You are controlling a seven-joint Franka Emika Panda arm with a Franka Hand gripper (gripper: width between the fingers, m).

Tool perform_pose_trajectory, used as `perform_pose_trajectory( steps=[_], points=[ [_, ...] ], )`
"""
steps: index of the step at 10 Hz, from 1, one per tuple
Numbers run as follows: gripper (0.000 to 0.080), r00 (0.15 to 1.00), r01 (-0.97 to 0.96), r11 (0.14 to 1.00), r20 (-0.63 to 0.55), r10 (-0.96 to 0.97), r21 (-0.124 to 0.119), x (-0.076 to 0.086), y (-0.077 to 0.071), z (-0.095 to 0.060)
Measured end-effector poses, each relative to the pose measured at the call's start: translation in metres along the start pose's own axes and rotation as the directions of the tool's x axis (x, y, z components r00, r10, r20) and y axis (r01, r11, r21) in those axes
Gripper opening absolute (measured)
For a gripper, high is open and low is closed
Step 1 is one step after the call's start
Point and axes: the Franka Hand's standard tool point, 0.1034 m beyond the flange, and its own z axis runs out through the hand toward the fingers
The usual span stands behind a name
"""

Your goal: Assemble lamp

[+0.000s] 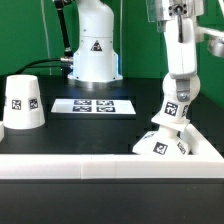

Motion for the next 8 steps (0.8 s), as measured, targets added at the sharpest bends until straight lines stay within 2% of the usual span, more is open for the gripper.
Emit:
perform_pose_trajectory(
  steps=[2, 3, 6, 8],
  points=[
    [0.0579, 1.000, -0.005, 1.000, 0.003, 0.005, 0.000, -0.0011, 0.0002, 0.0004],
    [0.0674, 1.000, -0.002, 1.000, 0.003, 0.002, 0.000, -0.0012, 0.0005, 0.0009],
    [0.0696, 1.000, 0.014, 1.000, 0.003, -0.014, -0.001, -0.0021, 0.0011, 0.0014],
    [0.0698, 0.995, 0.102, 0.995, 0.003, -0.102, -0.009, -0.0068, 0.0043, -0.0023]
  ],
)
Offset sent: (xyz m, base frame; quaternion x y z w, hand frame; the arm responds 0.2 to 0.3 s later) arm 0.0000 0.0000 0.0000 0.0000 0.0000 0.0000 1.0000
